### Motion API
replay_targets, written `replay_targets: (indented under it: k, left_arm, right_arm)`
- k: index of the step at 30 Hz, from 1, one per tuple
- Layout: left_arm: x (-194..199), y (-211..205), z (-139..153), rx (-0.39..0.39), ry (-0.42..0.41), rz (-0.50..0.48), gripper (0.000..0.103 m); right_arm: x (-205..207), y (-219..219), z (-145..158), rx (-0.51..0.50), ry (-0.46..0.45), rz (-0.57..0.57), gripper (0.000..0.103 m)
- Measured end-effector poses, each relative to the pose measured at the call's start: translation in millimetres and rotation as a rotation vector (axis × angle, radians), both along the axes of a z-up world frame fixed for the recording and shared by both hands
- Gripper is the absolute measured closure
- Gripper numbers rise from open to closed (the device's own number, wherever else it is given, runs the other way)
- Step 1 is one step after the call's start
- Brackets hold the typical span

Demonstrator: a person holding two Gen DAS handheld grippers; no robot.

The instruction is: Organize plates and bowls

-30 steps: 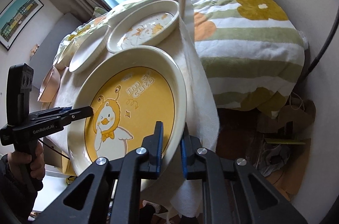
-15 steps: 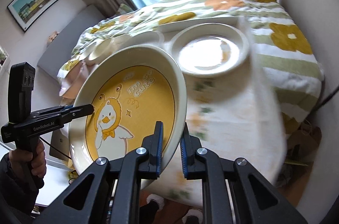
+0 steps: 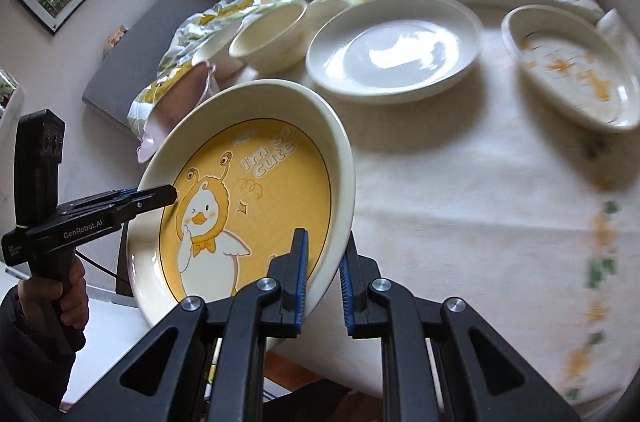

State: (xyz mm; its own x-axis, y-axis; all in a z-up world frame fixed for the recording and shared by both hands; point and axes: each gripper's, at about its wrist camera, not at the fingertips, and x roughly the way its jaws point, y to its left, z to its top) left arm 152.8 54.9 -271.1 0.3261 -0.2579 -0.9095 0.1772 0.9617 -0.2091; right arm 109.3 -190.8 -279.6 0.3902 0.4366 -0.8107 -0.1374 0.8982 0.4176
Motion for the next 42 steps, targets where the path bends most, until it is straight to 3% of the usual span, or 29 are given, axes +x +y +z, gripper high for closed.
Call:
replay_targets:
  k: [8,25,30,31,34,36,38,42]
  left_arm:
    - [8.9,23.6,-30.1,-0.005,0.017,-0.01,0.085]
    - [6.2,15.2,-31.3,0.052,-0.026,-0.028,0.082]
    - [4.3,12.0,-30.9,0.075,-0.04,-0.032,0.082]
    - [4.2,11.3,-30.8,0.079,-0.043,-0.035,0.081]
    - [4.6,8.0,-31.6,0.101,-0.045,-0.037,0.07]
    - [3.4,6.8,-32.5,0.117,-0.053,-0.036,0.031]
    - [0.4,5.3,-30.7,0.124,-0.079,-0.03,0.025]
    - [-3.0,7.3,-29.7,0.115,-0.075,-0.02,0.025]
  right_arm:
    - [5.6,22.9,-18.2,-0.016,0.008,-0.018,0.089]
    - [9.1,36.3,-20.7,-0.069,0.01,-0.012,0.088]
    - [9.9,40.7,-20.7,-0.078,-0.003,-0.02,0.081]
    - [10.0,41.6,-20.4,-0.08,-0.005,-0.023,0.075]
    - [9.4,43.5,-18.5,-0.08,-0.024,-0.023,0.047]
    - [8.9,43.6,-17.6,-0.083,-0.035,-0.03,0.047]
    - [8.4,42.5,-17.8,-0.086,-0.038,-0.037,0.047]
    - [5.7,40.3,-17.1,-0.088,-0.037,-0.044,0.047]
